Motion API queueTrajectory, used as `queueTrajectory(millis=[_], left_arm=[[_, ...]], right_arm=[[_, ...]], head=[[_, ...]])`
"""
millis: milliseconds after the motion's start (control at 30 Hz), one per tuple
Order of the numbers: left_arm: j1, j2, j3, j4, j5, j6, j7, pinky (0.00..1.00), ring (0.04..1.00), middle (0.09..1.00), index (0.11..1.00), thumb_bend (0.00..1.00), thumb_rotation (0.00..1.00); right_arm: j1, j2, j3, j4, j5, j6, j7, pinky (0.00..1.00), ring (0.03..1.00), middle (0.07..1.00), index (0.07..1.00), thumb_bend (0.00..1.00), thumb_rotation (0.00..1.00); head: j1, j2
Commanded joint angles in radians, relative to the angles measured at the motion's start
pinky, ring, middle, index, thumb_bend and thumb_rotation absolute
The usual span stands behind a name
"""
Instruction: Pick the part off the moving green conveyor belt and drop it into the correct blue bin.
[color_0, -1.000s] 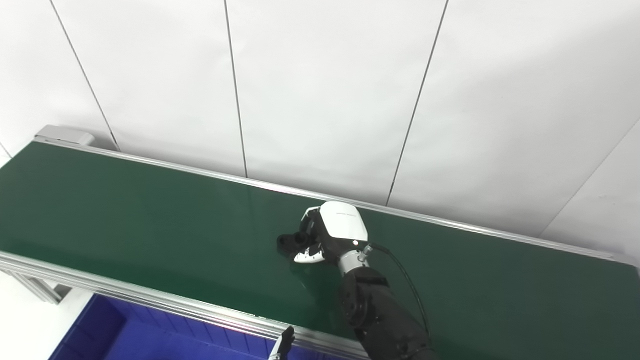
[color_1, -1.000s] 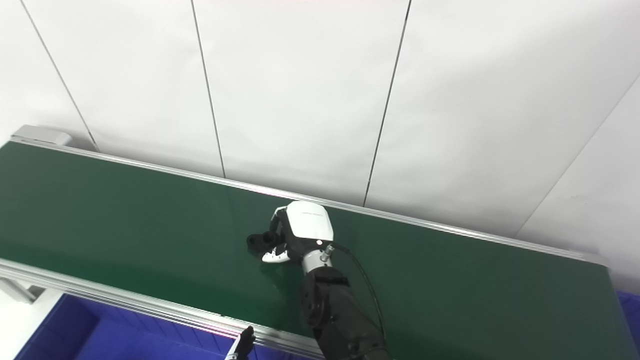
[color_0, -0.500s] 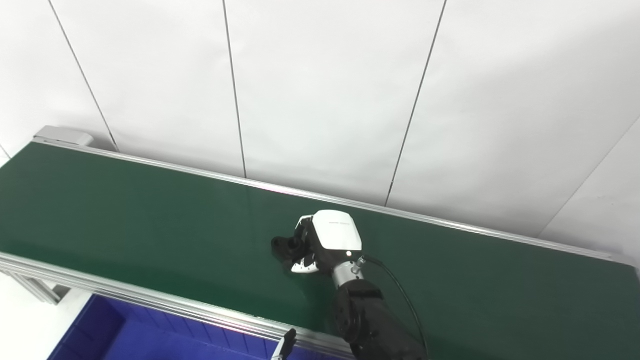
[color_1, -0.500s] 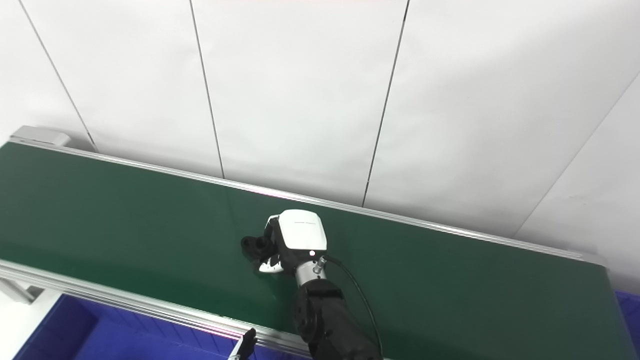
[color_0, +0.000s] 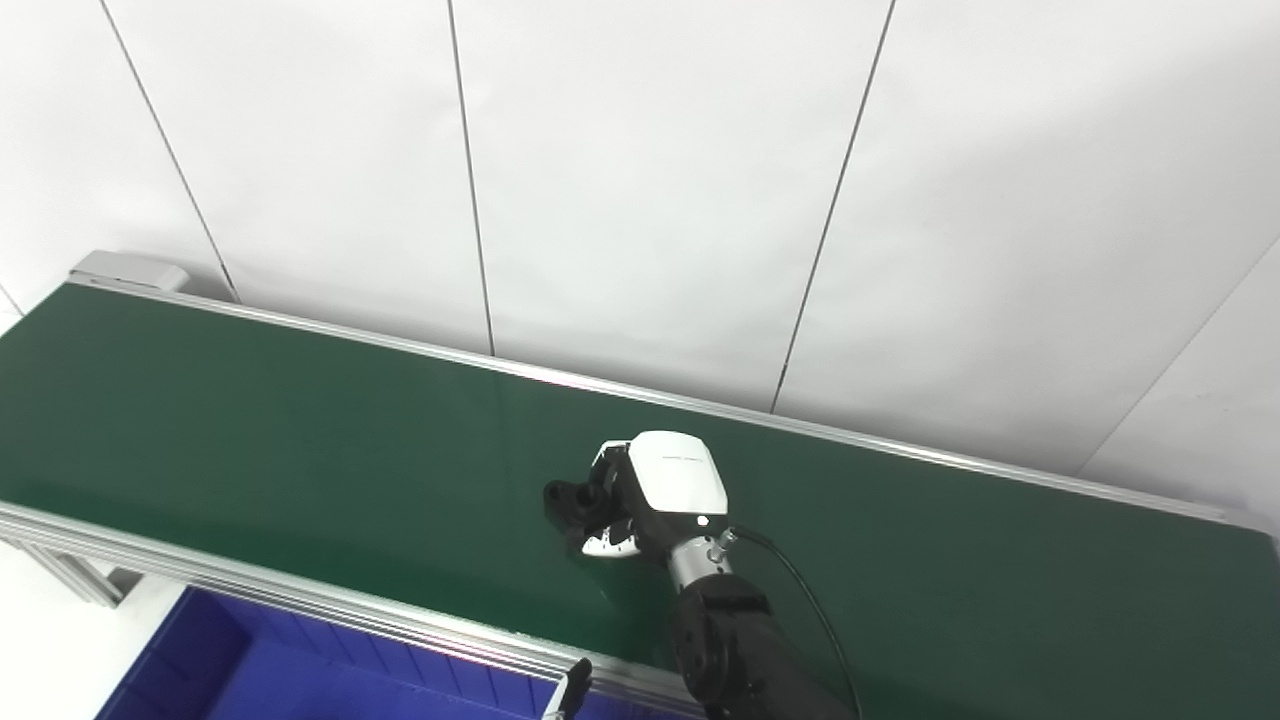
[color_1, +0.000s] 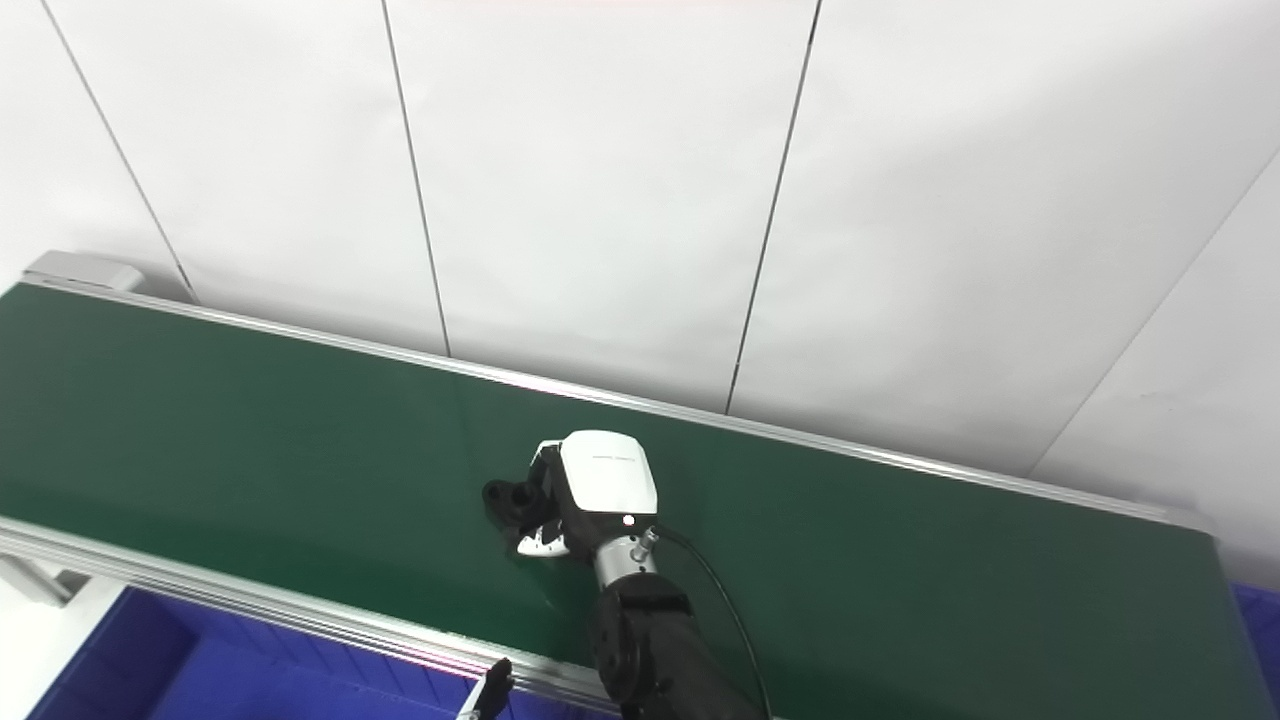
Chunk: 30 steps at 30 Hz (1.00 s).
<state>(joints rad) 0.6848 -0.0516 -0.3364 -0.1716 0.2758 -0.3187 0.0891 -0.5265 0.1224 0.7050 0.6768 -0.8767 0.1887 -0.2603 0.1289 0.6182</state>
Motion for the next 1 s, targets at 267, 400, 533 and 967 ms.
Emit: queueTrajectory(millis=[267,400,533,967], left_arm=[[-0.006,-0.050,-0.041,-0.050,-0.040,-0.008,-0.010,1.00,0.999,1.000,1.000,0.46,0.91],[-0.006,-0.040,-0.035,-0.062,-0.051,-0.008,-0.015,1.00,1.000,1.000,1.000,0.48,0.93],[-0.001,-0.026,-0.028,-0.090,-0.073,-0.001,-0.023,1.00,0.997,1.000,1.000,0.48,0.94],[0.019,0.034,0.010,-0.241,-0.177,0.131,-0.079,1.00,1.000,1.000,1.000,0.65,1.00]], right_arm=[[0.094,-0.087,-0.014,-0.347,-0.027,0.031,0.145,0.14,0.197,0.470,0.486,0.53,0.00],[0.132,-0.123,-0.029,-0.524,-0.075,0.078,0.225,0.15,0.211,0.470,0.488,0.52,0.00],[0.177,-0.149,-0.045,-0.688,-0.112,0.119,0.312,0.15,0.215,0.470,0.487,0.52,0.00],[0.385,-0.230,-0.073,-1.096,-0.355,0.112,0.603,0.14,0.199,0.470,0.486,0.52,0.00]], head=[[-0.046,0.021],[-0.078,0.044],[-0.128,0.088],[-0.368,0.227]])
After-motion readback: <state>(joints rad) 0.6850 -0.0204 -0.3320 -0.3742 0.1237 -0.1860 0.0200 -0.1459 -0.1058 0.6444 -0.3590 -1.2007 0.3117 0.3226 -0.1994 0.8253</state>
